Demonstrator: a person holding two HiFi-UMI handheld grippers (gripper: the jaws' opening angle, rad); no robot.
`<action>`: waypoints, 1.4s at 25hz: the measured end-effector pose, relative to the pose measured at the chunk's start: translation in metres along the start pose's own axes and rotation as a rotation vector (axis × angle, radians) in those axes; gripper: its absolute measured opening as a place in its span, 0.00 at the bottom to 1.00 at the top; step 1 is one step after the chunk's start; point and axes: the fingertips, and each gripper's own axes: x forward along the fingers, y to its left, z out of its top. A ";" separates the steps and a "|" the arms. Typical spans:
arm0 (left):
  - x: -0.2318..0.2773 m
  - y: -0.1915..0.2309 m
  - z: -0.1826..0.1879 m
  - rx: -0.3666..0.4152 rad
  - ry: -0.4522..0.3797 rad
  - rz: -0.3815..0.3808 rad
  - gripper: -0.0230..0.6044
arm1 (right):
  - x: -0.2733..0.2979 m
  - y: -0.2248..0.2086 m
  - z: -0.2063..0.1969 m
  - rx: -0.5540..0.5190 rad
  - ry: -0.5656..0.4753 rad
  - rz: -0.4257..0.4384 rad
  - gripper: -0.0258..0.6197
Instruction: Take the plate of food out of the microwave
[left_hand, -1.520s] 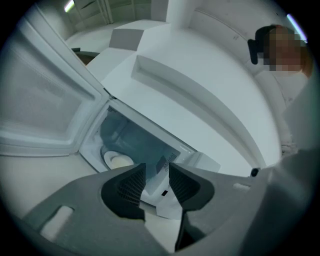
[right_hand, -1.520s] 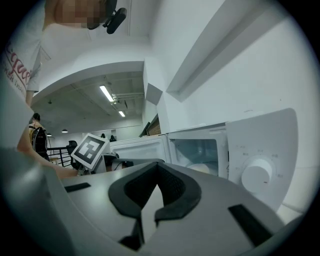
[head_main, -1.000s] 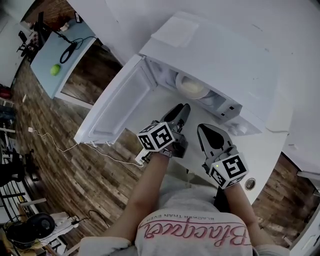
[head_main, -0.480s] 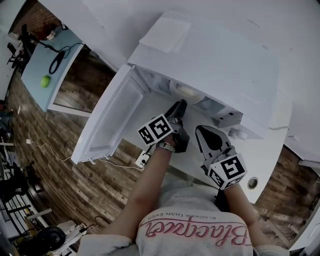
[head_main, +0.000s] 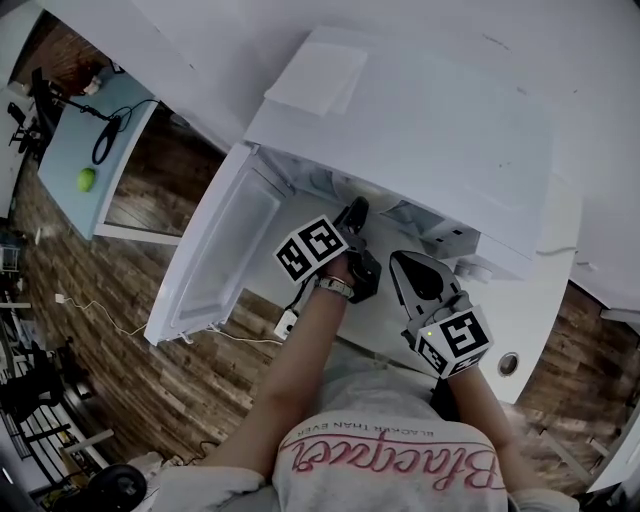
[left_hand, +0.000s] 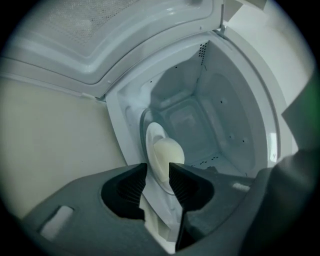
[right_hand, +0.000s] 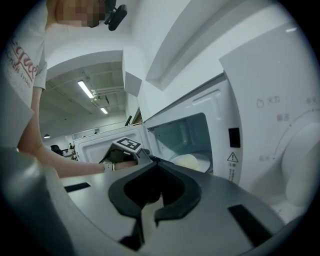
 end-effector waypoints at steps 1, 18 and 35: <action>0.001 0.001 0.000 0.000 0.007 0.022 0.28 | 0.000 -0.001 0.000 0.001 0.000 -0.003 0.05; -0.004 0.008 -0.006 -0.078 0.103 0.159 0.15 | -0.006 -0.002 0.002 -0.009 0.001 -0.020 0.05; -0.020 -0.009 -0.006 -0.215 0.032 -0.051 0.07 | -0.012 0.010 -0.003 -0.032 0.015 0.002 0.05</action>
